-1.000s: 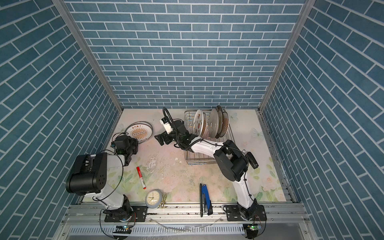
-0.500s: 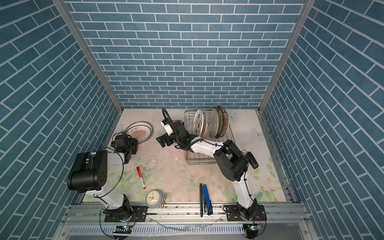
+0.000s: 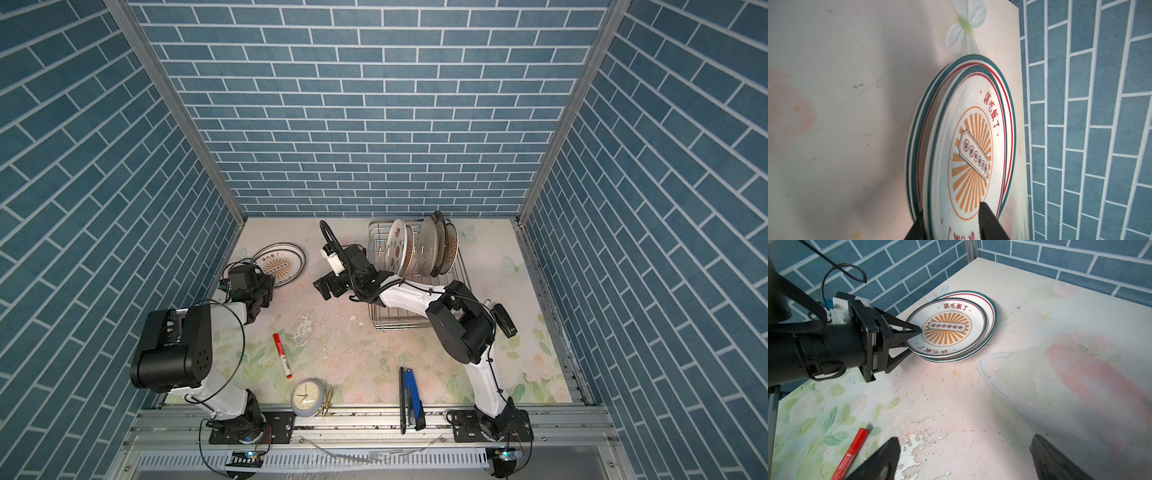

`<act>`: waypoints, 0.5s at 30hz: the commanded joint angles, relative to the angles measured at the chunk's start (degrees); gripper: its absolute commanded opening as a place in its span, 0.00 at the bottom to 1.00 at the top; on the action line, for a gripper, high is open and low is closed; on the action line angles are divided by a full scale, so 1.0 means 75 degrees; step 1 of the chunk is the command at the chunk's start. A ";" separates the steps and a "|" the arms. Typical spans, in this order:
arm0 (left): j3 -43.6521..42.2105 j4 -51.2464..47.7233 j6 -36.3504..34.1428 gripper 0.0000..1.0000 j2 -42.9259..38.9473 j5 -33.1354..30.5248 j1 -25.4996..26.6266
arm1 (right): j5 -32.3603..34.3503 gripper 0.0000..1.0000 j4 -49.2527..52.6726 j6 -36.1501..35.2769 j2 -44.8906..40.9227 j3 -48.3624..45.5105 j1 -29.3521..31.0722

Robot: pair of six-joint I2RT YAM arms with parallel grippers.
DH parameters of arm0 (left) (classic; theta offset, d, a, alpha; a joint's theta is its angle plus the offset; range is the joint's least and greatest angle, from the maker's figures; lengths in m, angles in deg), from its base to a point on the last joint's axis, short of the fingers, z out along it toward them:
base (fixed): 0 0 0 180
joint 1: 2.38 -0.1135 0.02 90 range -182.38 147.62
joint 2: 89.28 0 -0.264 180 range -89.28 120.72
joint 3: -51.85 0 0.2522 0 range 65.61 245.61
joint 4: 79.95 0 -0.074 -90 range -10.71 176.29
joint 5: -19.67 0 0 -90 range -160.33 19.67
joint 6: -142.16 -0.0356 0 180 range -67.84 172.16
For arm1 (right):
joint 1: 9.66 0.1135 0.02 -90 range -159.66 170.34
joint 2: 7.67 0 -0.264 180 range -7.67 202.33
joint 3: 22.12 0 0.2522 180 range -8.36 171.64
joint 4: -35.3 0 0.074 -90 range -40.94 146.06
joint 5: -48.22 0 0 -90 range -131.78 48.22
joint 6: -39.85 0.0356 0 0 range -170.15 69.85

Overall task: Unload the plates from the dish rack
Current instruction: 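Lower the plate onto the 'Just To Eat' stack with the left gripper, then hold the plate on the stack with the left gripper while the right waits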

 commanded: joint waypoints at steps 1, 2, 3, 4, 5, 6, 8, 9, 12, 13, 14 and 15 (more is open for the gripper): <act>0.0110 -0.0333 -0.0234 0.40 -0.0153 -0.0257 -0.0027 | 0.0028 0.99 -0.0052 -0.0285 -0.0294 -0.0268 0.0044; 0.0109 -0.0394 -0.0247 0.40 -0.0181 -0.0309 -0.0027 | -0.0086 0.99 -0.0134 -0.0286 -0.0314 -0.0323 0.0052; 0.0116 -0.0428 -0.0270 0.40 -0.0211 -0.0355 -0.0027 | -0.0191 0.99 -0.0161 -0.0275 -0.0328 -0.0348 0.0050; 0.0140 -0.0485 -0.0300 0.40 -0.0215 -0.0411 -0.0021 | -0.0321 0.99 -0.0188 -0.0275 -0.0350 -0.0389 0.0070; 0.0184 -0.0513 -0.0324 0.40 -0.0189 -0.0423 -0.0031 | -0.0406 0.99 -0.0228 -0.0274 -0.0380 -0.0430 0.0087; 0.0197 -0.0524 -0.0330 0.40 -0.0165 -0.0419 -0.0056 | -0.0413 0.99 -0.0274 -0.0275 -0.0406 -0.0464 0.0100; 0.0203 -0.0430 -0.0352 0.40 -0.0101 -0.0453 -0.0079 | -0.0351 0.99 -0.0368 -0.0286 -0.0485 -0.0561 0.0114; 0.0214 -0.0404 -0.0360 0.40 -0.0075 -0.0454 -0.0075 | -0.0329 0.99 -0.0388 -0.0286 -0.0520 -0.0596 0.0123; 0.0319 -0.0430 -0.0407 0.40 0.0043 -0.0427 -0.0089 | -0.0275 0.99 -0.0461 -0.0298 -0.0583 -0.0682 0.0126; 0.0342 -0.0451 -0.0424 0.40 0.0060 -0.0491 -0.0091 | -0.0269 0.99 -0.0459 -0.0309 -0.0592 -0.0694 0.0138; 0.0367 -0.0535 -0.0430 0.40 0.0067 -0.0577 -0.0084 | -0.0257 0.99 -0.0468 -0.0309 -0.0610 -0.0694 0.0134; 0.0367 -0.0593 -0.0463 0.40 0.0072 -0.0664 -0.0093 | -0.0257 0.99 -0.0463 -0.0309 -0.0610 -0.0706 0.0138</act>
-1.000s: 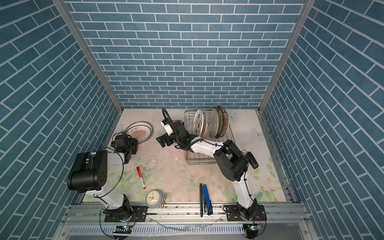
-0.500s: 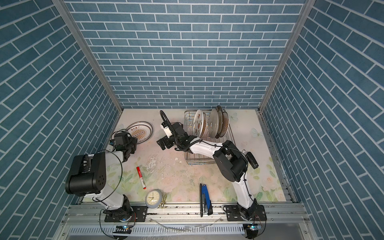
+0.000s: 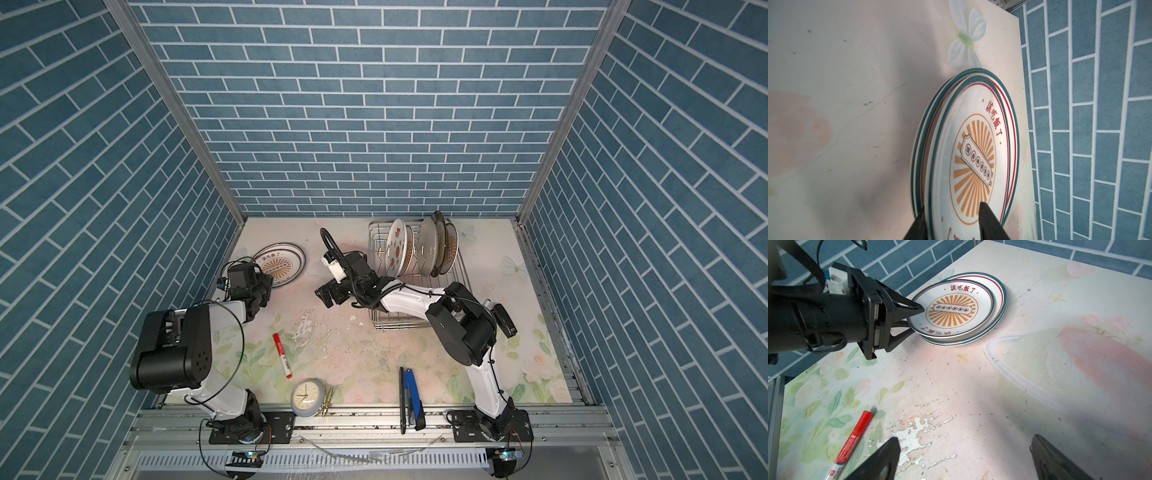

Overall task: Unload the plates from the dish rack
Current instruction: 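Hold the plate on the stack with the left gripper while the right waits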

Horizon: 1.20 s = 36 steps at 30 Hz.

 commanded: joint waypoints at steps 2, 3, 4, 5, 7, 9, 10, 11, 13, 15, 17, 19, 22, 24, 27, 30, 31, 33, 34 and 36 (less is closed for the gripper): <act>0.0178 -0.0418 -0.0252 0.40 0.0125 -0.0408 -0.0063 | -0.0051 0.99 -0.0263 -0.0330 -0.0420 -0.0155 0.0046; 0.0178 -0.0401 -0.0293 0.40 0.0140 -0.0426 -0.0061 | -0.0033 0.99 -0.0256 -0.0342 -0.0432 -0.0167 0.0048; 0.0178 -0.0402 -0.0303 0.40 0.0182 -0.0443 -0.0060 | -0.0022 0.99 -0.0271 -0.0357 -0.0443 -0.0167 0.0047; 0.0351 -0.0397 -0.0303 0.40 0.0258 -0.0402 -0.0073 | -0.0008 0.99 -0.0280 -0.0357 -0.0456 -0.0179 0.0049; 0.0365 -0.0303 -0.0314 0.40 0.0354 -0.0368 -0.0091 | -0.0002 0.99 -0.0295 -0.0368 -0.0478 -0.0185 0.0043; 0.0349 -0.0285 -0.0311 0.40 0.0386 -0.0421 -0.0086 | 0.0026 0.99 -0.0311 -0.0380 -0.0491 -0.0202 0.0046; 0.0325 -0.0293 -0.0334 0.40 0.0352 -0.0513 -0.0087 | 0.0022 0.99 -0.0302 -0.0389 -0.0508 -0.0214 0.0046; 0.0317 -0.0353 -0.0358 0.40 0.0300 -0.0642 -0.0088 | 0.0051 0.99 -0.0310 -0.0403 -0.0513 -0.0225 0.0054; 0.0390 -0.0590 -0.0455 0.40 0.0247 -0.0812 -0.0091 | 0.0091 0.99 -0.0301 -0.0435 -0.0534 -0.0237 0.0048; 0.0541 -0.0869 -0.0545 0.41 0.0243 -0.0889 -0.0092 | 0.0122 0.99 -0.0313 -0.0450 -0.0537 -0.0252 0.0045; 0.0634 -0.0993 -0.0590 0.41 0.0339 -0.0890 -0.0088 | 0.0128 0.99 -0.0333 -0.0450 -0.0537 -0.0249 0.0046; 0.0636 -0.1000 -0.0630 0.41 0.0406 -0.0922 -0.0085 | 0.0123 0.99 -0.0352 -0.0450 -0.0549 -0.0267 0.0050; 0.0522 -0.0934 -0.0602 0.41 0.0357 -0.1050 -0.0091 | 0.0162 0.99 -0.0381 -0.0450 -0.0550 -0.0319 0.0044; 0.0518 -0.0990 -0.0607 0.41 0.0308 -0.1119 -0.0092 | 0.0197 0.99 -0.0368 -0.0450 -0.0538 -0.0319 0.0047; 0.0532 -0.1088 -0.0642 0.42 0.0244 -0.1171 -0.0086 | 0.0216 0.99 -0.0379 -0.0462 -0.0559 -0.0330 0.0052; 0.0423 -0.1034 -0.0635 0.42 0.0178 -0.1236 -0.0097 | 0.0203 0.99 -0.0447 -0.0442 -0.0606 -0.0386 0.0042; 0.0341 -0.0942 -0.0625 0.42 0.0133 -0.1270 -0.0095 | 0.0193 0.99 -0.0483 -0.0428 -0.0622 -0.0410 0.0048; 0.0330 -0.0967 -0.0631 0.43 0.0116 -0.1273 -0.0104 | 0.0182 0.99 -0.0537 -0.0415 -0.0643 -0.0453 0.0038; 0.0348 -0.0953 -0.0642 0.43 0.0131 -0.1239 -0.0100 | 0.0168 0.99 -0.0558 -0.0415 -0.0643 -0.0471 0.0041; 0.0445 -0.0961 -0.0686 0.43 0.0236 -0.1144 -0.0107 | 0.0180 0.99 -0.0549 -0.0415 -0.0653 -0.0483 0.0048</act>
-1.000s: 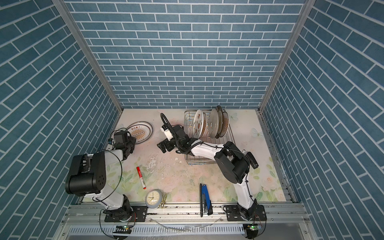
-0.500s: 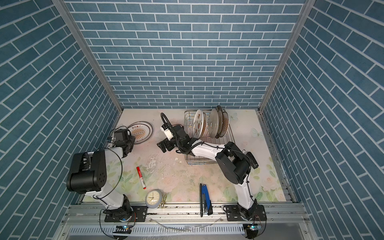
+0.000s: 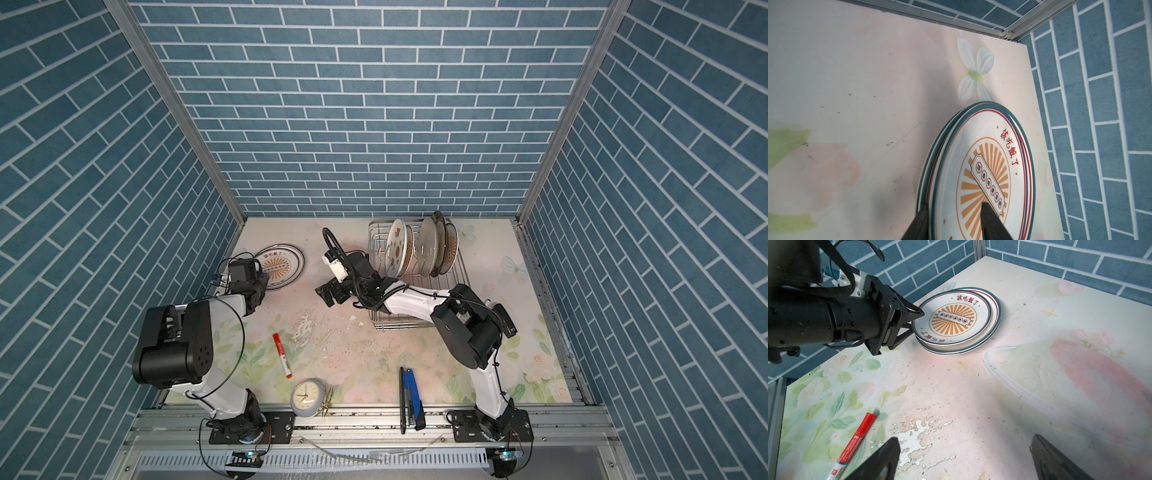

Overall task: Unload the plates from the dish rack
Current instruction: 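Hold the plate on the stack with the left gripper while the right waits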

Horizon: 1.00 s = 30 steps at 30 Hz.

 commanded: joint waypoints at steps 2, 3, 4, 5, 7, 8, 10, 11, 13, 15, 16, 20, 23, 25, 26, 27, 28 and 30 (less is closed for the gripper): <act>0.0050 -0.0333 -0.0214 0.43 0.0142 0.0035 -0.0089 | 0.0079 0.99 -0.0247 -0.0229 -0.0391 -0.0177 0.0039; 0.0046 -0.0325 -0.0282 0.43 0.0162 -0.0002 -0.0083 | 0.0084 0.99 -0.0259 -0.0234 -0.0404 -0.0200 0.0045; 0.0040 -0.0404 -0.0348 0.43 0.0113 -0.0199 -0.0051 | 0.0098 0.99 -0.0274 -0.0227 -0.0427 -0.0227 0.0049; 0.0040 -0.0558 -0.0360 0.43 0.0045 -0.0406 -0.0016 | 0.0108 0.99 -0.0287 -0.0236 -0.0449 -0.0248 0.0045; -0.0012 -0.0556 -0.0431 0.48 -0.0047 -0.0564 -0.0013 | 0.0122 0.99 -0.0288 -0.0235 -0.0463 -0.0277 0.0041; -0.0024 -0.0537 -0.0454 0.52 -0.0074 -0.0607 -0.0018 | 0.0114 0.99 -0.0304 -0.0235 -0.0463 -0.0282 0.0051; 0.0047 -0.0594 -0.0519 0.53 -0.0091 -0.0622 -0.0014 | 0.0091 0.99 -0.0318 -0.0226 -0.0441 -0.0266 0.0046; 0.0091 -0.0628 -0.0543 0.53 -0.0090 -0.0594 -0.0020 | 0.0073 0.99 -0.0314 -0.0226 -0.0428 -0.0254 0.0045; 0.0122 -0.0642 -0.0540 0.53 -0.0131 -0.0515 -0.0022 | 0.0097 0.99 -0.0330 -0.0226 -0.0417 -0.0242 0.0045; 0.0100 -0.0631 -0.0540 0.53 -0.0220 -0.0507 -0.0011 | 0.0140 0.99 -0.0322 -0.0226 -0.0416 -0.0252 0.0045; 0.0088 -0.0640 -0.0645 0.53 -0.0293 -0.0505 -0.0012 | 0.0154 0.99 -0.0331 -0.0226 -0.0438 -0.0282 0.0045; 0.0030 -0.0569 -0.0877 0.54 -0.0697 -0.0422 0.0011 | 0.0180 0.99 -0.0547 -0.0205 -0.0555 -0.0429 0.0045; -0.0101 -0.0455 -0.1072 0.55 -0.1078 -0.0300 0.0079 | 0.0156 0.99 -0.0701 -0.0164 -0.0657 -0.0538 0.0035; -0.0236 -0.0535 -0.1155 0.59 -0.1432 -0.0498 0.0135 | 0.0127 0.99 -0.0885 -0.0132 -0.0779 -0.0687 0.0042; -0.0275 -0.0673 -0.1233 0.61 -0.1648 -0.0605 0.0145 | 0.0131 0.99 -0.0960 -0.0120 -0.0850 -0.0770 0.0055; -0.0276 -0.0807 -0.1297 0.73 -0.1833 -0.0719 0.0151 | 0.0160 0.99 -0.1014 -0.0109 -0.0920 -0.0851 0.0050; -0.0276 -0.0946 -0.1340 0.82 -0.2032 -0.0748 0.0154 | 0.0193 0.99 -0.1100 -0.0103 -0.1013 -0.0954 0.0057; -0.0584 -0.0859 -0.1504 0.90 -0.2400 -0.0625 0.0160 | 0.0323 0.99 -0.1344 -0.0064 -0.1205 -0.1195 0.0057</act>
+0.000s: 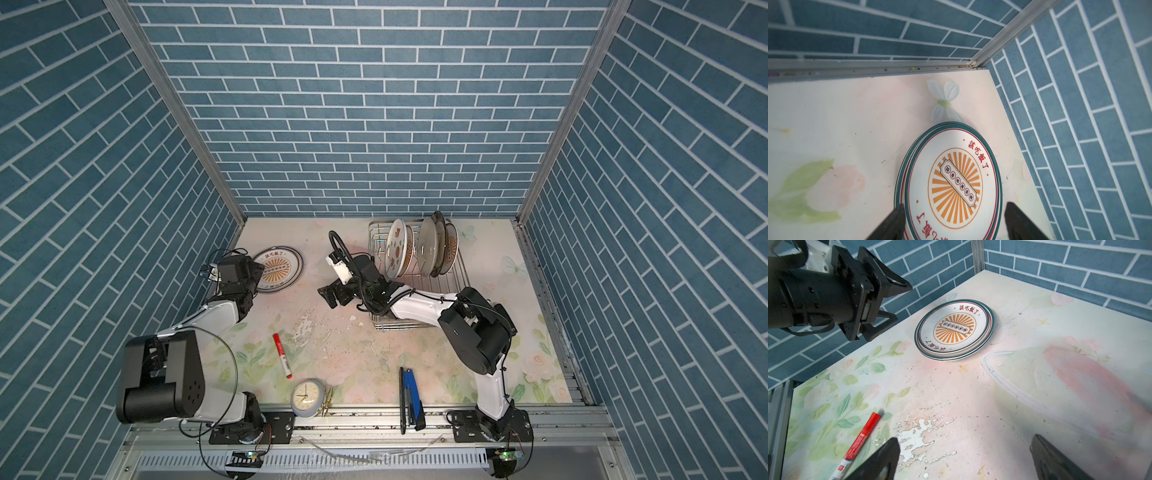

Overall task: Unload the plates from the dish rack
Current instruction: 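Hold the plate on the stack with the left gripper while the right waits, then release the plate with the left gripper while the right reaches into the rack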

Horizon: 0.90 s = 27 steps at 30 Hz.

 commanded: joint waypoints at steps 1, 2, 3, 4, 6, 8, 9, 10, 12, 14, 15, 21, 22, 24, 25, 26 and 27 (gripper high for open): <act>-0.0413 -0.0167 -0.0432 0.95 -0.0594 -0.0013 0.0058 | 0.0322 0.99 -0.0726 0.0006 -0.0605 -0.0424 0.0054; -0.0528 -0.0010 -0.0510 0.99 -0.0778 0.0176 0.0076 | 0.0443 0.99 -0.0885 0.0059 -0.0743 -0.0581 0.0053; -0.0608 0.0131 -0.0609 1.00 -0.0952 0.0381 0.0096 | 0.0503 0.99 -0.1062 0.0107 -0.0865 -0.0729 0.0054; -0.0697 0.0303 -0.0722 1.00 -0.1118 0.0635 0.0127 | 0.0730 0.99 -0.1259 0.0187 -0.1035 -0.0942 0.0056; -0.0818 0.0556 -0.0935 1.00 -0.1390 0.0998 0.0272 | 0.0908 0.99 -0.1944 0.0294 -0.1408 -0.1514 0.0056; -0.0900 0.0589 -0.0940 1.00 -0.1657 0.1024 0.0606 | 0.1086 0.99 -0.2927 0.0405 -0.1839 -0.2257 0.0056; -0.0969 0.0728 -0.0955 1.00 -0.1769 0.1004 0.0813 | 0.1166 0.99 -0.3226 0.0437 -0.2012 -0.2522 0.0048; -0.1022 0.0837 -0.1021 1.00 -0.1892 0.1004 0.1037 | 0.1260 0.99 -0.3392 0.0450 -0.2217 -0.2740 0.0048; -0.0991 0.0760 -0.1197 1.00 -0.2094 0.0924 0.1484 | 0.1381 0.99 -0.3353 0.0434 -0.2573 -0.2994 0.0051; -0.0977 0.0670 -0.1404 1.00 -0.2289 0.0881 0.1958 | 0.1457 0.99 -0.3384 0.0384 -0.2935 -0.3292 0.0057; -0.1033 0.0706 -0.1424 1.00 -0.2379 0.0895 0.2151 | 0.1476 0.99 -0.3657 0.0375 -0.3133 -0.3547 0.0055; -0.1402 0.1715 -0.1879 1.00 -0.2910 0.0956 0.3698 | 0.2057 0.99 -0.3871 0.0071 -0.4542 -0.4621 0.0036; -0.1340 0.1741 -0.1920 1.00 -0.2922 0.1034 0.3881 | 0.2286 0.99 -0.3465 -0.0006 -0.4749 -0.4603 0.0032; -0.1300 0.1971 -0.1927 1.00 -0.2932 0.1272 0.4171 | 0.2813 0.99 -0.3007 -0.0170 -0.5100 -0.4640 0.0007; -0.1306 0.2101 -0.1925 1.00 -0.2922 0.1308 0.4353 | 0.3153 0.99 -0.2713 -0.0234 -0.5297 -0.4647 -0.0007; -0.1335 0.2219 -0.1961 1.00 -0.2922 0.1308 0.4532 | 0.3459 0.99 -0.2314 -0.0274 -0.5507 -0.4603 -0.0053; -0.1352 0.2360 -0.2024 1.00 -0.2894 0.1300 0.4721 | 0.3649 0.99 -0.1882 -0.0287 -0.5671 -0.4504 -0.0108</act>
